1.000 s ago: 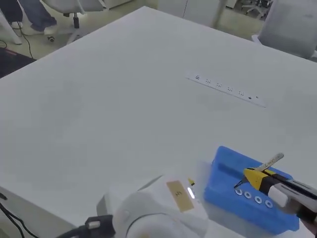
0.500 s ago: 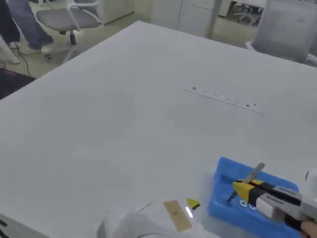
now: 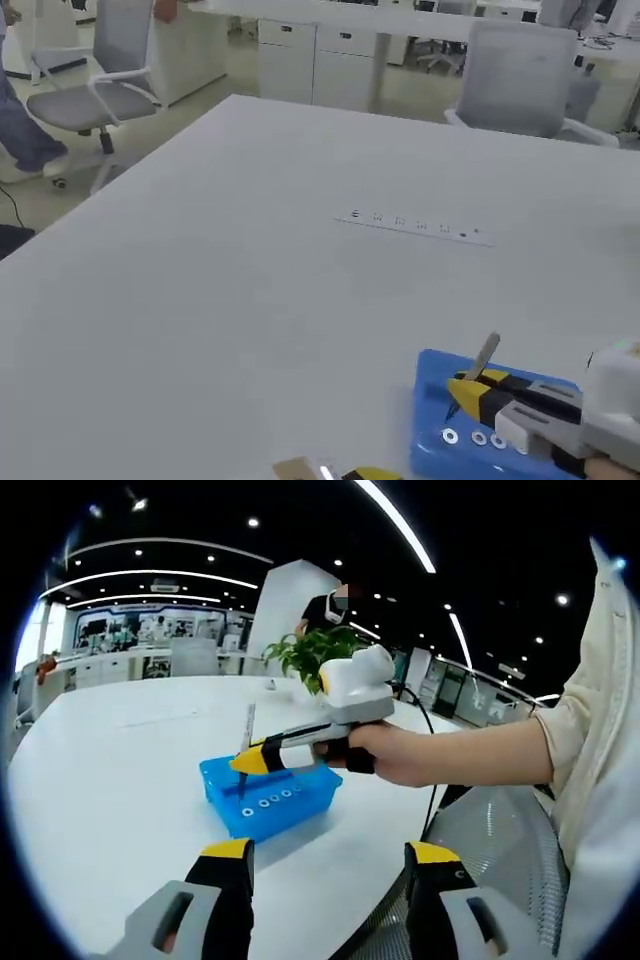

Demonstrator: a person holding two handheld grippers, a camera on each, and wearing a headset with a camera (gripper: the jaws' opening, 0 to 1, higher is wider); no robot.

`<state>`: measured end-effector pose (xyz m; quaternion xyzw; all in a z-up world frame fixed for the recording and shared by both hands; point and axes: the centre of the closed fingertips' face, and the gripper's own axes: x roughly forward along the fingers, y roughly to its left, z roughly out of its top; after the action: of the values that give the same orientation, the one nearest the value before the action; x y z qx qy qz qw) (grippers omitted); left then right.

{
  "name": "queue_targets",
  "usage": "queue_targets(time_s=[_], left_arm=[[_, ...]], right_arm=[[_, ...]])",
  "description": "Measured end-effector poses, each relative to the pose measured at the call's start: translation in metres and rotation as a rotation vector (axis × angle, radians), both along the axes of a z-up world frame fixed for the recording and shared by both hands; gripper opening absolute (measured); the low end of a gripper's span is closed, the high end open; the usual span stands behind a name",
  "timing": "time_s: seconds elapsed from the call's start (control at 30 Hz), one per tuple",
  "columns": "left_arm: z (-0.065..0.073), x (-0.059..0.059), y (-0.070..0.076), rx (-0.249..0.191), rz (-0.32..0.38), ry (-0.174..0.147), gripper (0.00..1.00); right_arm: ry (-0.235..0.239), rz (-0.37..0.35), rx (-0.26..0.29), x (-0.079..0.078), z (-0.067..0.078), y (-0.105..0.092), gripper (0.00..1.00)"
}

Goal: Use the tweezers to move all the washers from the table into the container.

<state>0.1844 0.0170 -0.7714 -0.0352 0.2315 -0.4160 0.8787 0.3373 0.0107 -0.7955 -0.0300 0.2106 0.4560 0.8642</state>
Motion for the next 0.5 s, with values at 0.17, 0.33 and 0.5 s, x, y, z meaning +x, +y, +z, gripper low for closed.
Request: queue_targets(time_s=[0.17,0.33,0.5], left_arm=[[0.005,0.003,0.004,-0.05,0.026,0.019,0.51],[0.006,0.002,0.003,-0.068,0.02,0.029,0.45],[0.009,0.001,0.0,-0.089,0.003,0.039,0.4]], right_arm=[[-0.043,-0.013,0.049,-0.009,0.025,-0.012,0.04],[-0.066,0.003,0.089,-0.034,0.042,-0.022,0.04],[-0.047,0.036,0.109,-0.063,0.044,-0.029,0.04]])
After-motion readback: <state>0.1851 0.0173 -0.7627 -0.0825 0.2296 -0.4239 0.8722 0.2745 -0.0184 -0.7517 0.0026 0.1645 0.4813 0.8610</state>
